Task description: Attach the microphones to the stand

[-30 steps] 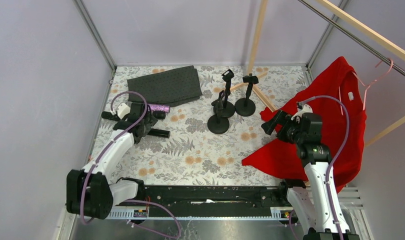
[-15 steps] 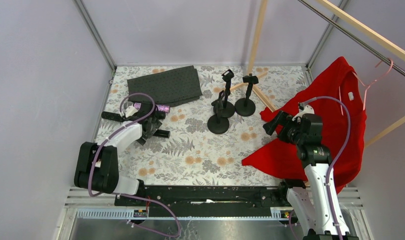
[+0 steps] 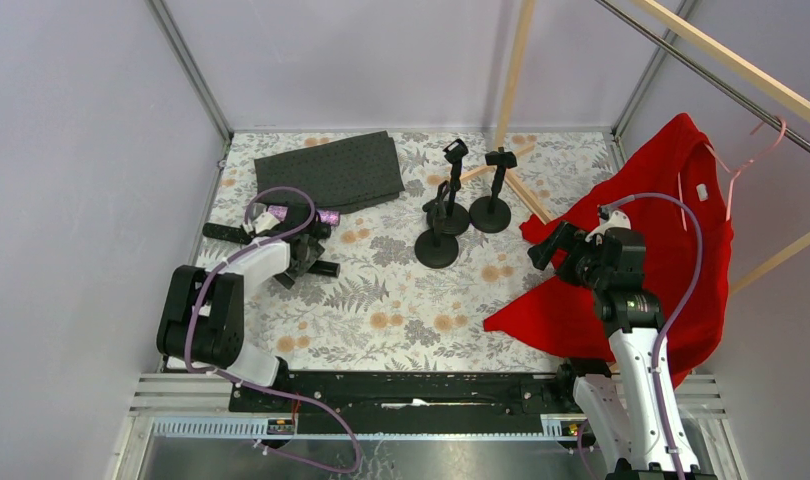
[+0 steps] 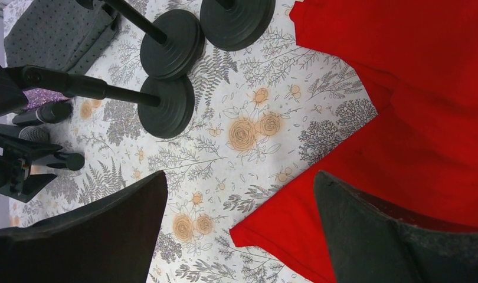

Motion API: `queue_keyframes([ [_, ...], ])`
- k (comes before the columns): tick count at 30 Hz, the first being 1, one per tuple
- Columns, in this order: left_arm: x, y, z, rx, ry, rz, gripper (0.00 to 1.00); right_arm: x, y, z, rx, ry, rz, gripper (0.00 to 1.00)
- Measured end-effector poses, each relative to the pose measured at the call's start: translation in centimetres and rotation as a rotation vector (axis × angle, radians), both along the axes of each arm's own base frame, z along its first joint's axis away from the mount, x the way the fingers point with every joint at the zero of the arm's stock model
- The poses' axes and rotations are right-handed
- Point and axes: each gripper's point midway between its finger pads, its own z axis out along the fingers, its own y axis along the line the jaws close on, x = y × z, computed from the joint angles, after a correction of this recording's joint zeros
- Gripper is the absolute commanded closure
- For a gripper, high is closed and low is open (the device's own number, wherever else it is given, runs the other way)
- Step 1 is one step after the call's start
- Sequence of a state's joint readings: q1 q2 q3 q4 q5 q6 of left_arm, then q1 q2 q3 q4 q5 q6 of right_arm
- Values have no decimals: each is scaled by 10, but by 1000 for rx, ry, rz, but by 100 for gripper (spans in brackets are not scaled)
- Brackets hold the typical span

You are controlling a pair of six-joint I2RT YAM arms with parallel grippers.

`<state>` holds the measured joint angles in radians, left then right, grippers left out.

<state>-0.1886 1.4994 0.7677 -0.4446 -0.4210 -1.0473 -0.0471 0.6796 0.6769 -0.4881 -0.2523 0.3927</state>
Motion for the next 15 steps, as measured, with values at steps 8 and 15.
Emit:
queue_keyframes([
  [8,7,0,-1,4,-21,2,51,0,-1,0,-4,0,-6,0],
  [15,9,0,-1,1,-29,10,70,0,-1,0,-4,1,-7,0],
])
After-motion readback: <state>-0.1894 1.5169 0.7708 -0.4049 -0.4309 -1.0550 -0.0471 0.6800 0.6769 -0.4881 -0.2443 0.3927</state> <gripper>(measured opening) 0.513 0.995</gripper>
